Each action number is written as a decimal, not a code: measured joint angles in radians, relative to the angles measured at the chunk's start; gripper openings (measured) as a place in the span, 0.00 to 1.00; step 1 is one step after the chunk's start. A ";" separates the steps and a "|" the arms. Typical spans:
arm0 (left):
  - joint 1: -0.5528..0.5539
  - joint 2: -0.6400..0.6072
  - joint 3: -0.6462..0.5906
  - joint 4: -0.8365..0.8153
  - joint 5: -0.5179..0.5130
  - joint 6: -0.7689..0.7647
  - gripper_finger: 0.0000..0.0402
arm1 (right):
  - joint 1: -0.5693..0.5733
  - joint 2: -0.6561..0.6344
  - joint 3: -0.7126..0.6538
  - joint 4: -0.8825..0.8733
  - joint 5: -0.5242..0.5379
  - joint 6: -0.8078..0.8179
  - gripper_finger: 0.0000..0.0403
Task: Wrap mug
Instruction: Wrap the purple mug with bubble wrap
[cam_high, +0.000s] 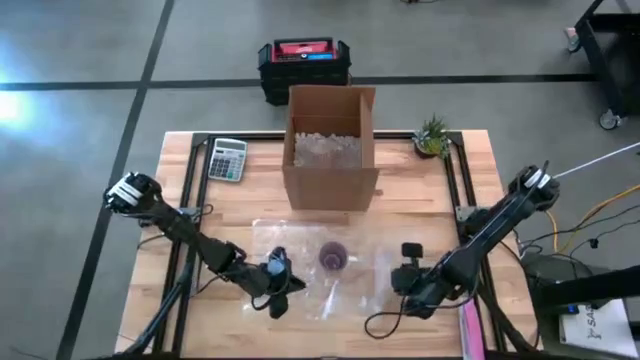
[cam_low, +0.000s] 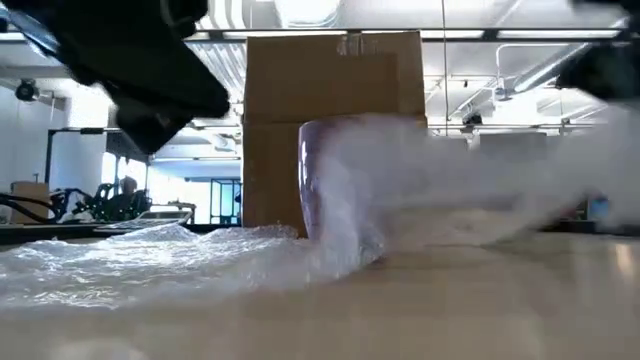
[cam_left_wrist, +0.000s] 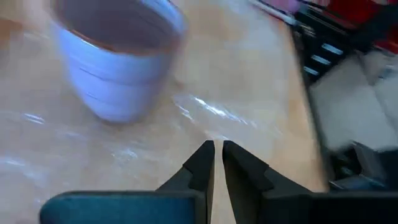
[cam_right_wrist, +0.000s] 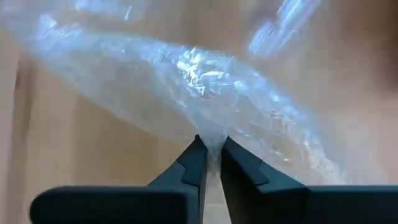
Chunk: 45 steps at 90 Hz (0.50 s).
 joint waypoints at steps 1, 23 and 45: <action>0.003 0.000 0.000 0.000 -0.006 0.003 0.05 | -0.002 -0.001 0.009 0.006 0.029 -0.017 0.05; 0.065 0.000 0.000 0.003 -0.027 0.027 0.05 | -0.143 0.046 0.080 0.476 0.144 -0.620 0.02; 0.066 -0.077 0.021 0.008 -0.026 0.067 0.05 | -0.304 0.184 0.097 0.567 -0.104 -0.680 0.00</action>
